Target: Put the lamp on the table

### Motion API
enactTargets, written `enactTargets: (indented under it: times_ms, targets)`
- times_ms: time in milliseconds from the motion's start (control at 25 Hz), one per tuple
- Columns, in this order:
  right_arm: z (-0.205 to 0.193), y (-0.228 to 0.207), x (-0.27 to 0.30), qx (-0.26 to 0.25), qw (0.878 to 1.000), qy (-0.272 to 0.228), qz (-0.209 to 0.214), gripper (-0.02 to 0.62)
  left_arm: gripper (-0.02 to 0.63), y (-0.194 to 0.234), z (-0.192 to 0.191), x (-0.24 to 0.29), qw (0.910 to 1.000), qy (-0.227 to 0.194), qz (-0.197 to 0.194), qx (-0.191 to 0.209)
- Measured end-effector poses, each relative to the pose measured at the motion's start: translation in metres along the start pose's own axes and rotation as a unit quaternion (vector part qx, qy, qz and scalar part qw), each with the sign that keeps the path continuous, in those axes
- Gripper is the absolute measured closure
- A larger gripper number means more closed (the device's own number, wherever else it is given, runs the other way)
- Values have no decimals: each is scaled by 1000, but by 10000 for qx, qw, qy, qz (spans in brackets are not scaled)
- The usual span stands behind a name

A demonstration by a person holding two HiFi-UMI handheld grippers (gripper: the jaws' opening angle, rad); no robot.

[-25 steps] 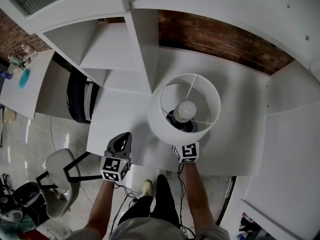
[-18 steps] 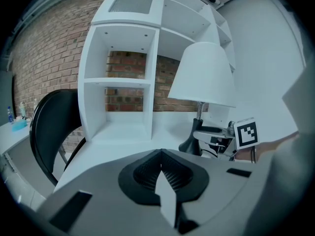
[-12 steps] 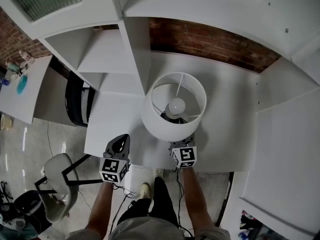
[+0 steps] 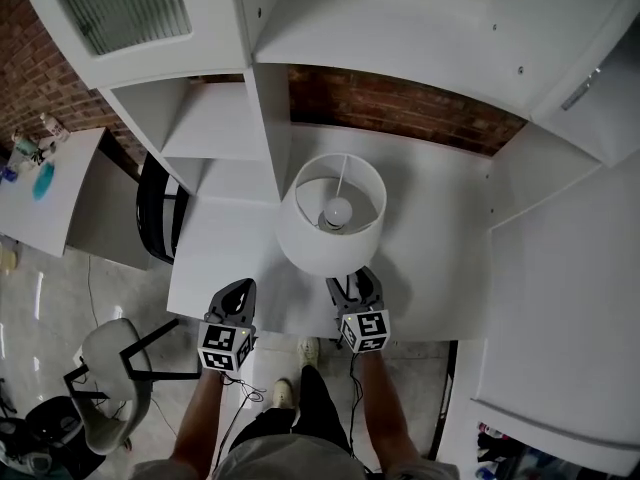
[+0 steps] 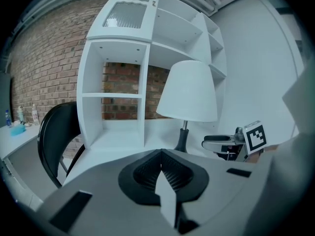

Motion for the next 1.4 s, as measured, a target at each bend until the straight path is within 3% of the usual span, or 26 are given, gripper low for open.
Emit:
enactTargets:
  times_ms: [680,1400]
  targets:
    - [68,37,-88,303,9989,-298,-199,413,601,-25,41,-53,9982,-478,-185,296]
    - [96,74,-177,-98,9972,-557,-494,488,603,-65,43,-115,9944,-943,-464,88]
Point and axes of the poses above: the fingertips, and each gripper's own axes: x forward along the fingers, y to its left, z out of its top, the point moved 1 cm from there along -x, backward along the fingers, and after that the axes turned 10 degrees about -z, right-handed, at the moved point
